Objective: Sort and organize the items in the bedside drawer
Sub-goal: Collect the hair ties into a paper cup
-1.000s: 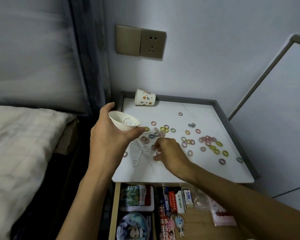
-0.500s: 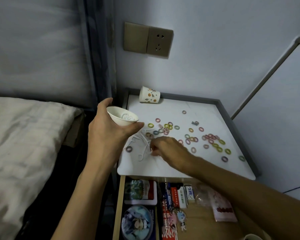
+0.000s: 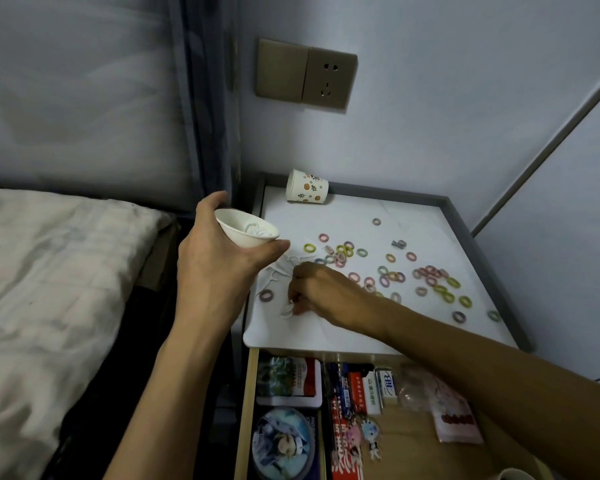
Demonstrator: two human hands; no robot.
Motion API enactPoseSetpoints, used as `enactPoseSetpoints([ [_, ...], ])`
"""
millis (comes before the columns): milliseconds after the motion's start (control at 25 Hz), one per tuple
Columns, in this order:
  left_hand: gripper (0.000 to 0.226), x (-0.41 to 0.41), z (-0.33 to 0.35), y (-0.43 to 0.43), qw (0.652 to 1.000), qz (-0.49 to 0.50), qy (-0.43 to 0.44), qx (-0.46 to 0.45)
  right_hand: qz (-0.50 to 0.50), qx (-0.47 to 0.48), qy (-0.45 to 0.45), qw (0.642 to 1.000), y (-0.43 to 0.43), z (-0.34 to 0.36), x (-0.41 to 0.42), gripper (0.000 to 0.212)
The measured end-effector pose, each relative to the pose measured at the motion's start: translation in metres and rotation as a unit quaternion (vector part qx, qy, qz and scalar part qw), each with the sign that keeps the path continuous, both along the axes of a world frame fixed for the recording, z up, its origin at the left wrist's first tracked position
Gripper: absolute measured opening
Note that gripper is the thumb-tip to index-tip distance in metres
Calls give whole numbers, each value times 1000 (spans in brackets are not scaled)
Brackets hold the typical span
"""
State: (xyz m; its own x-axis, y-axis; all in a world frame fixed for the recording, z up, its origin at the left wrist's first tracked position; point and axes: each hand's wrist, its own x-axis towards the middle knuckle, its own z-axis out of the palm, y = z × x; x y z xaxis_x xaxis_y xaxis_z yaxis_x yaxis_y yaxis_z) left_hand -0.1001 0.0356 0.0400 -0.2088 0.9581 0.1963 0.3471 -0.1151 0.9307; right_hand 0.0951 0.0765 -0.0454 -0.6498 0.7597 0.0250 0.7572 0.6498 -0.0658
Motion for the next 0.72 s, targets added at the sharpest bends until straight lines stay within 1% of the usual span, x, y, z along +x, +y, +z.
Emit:
enactPoseSetpoints([
  [80,94,1,0,-2,1000,-2,0,-1,11,46,-34,998,-7,-5,0,8],
  [160,95,1,-1,-2,1000,0,2,-2,-25,71,-40,996,-16,-11,-2,12],
  [200,95,0,-1,-2,1000,1,2,-4,-56,75,-45,995,-22,-13,-5,9],
  [240,95,0,-1,-2,1000,2,1,-5,-83,82,-49,992,-27,-15,-7,13],
  [280,95,0,-2,-2,1000,1,0,-5,-95,90,-56,990,-31,-17,-8,23],
  [360,96,0,-1,-4,1000,-3,4,-3,-89,76,-46,992,-39,-16,-9,30],
  [400,96,0,-1,-5,1000,-6,6,-2,-90,54,-22,994,-41,-11,-8,28],
  [440,97,0,-2,-5,1000,-9,8,-1,-113,15,26,993,-41,2,-7,21],
  [480,98,0,-3,-4,1000,-10,13,-1,-151,-25,79,985,-37,17,-6,16],
  [520,99,0,-4,-3,1000,-13,21,-2,-183,-66,136,971,-30,38,-5,16],
  [560,101,1,-5,-3,999,-21,31,-4,-194,-84,203,956,-20,62,-3,16],
  [600,102,2,-6,-3,999,-31,40,-6,-176,-69,252,949,-10,88,-1,14],
  [640,103,5,-5,-3,998,-42,47,-8,-142,-53,269,951,-2,115,-1,12],
  [680,103,7,-4,-3,997,-52,50,-10,-103,-50,259,959,3,138,-5,11],
  [720,104,9,-3,-4,997,-64,50,-12,-68,-61,230,969,6,154,-12,12],
])
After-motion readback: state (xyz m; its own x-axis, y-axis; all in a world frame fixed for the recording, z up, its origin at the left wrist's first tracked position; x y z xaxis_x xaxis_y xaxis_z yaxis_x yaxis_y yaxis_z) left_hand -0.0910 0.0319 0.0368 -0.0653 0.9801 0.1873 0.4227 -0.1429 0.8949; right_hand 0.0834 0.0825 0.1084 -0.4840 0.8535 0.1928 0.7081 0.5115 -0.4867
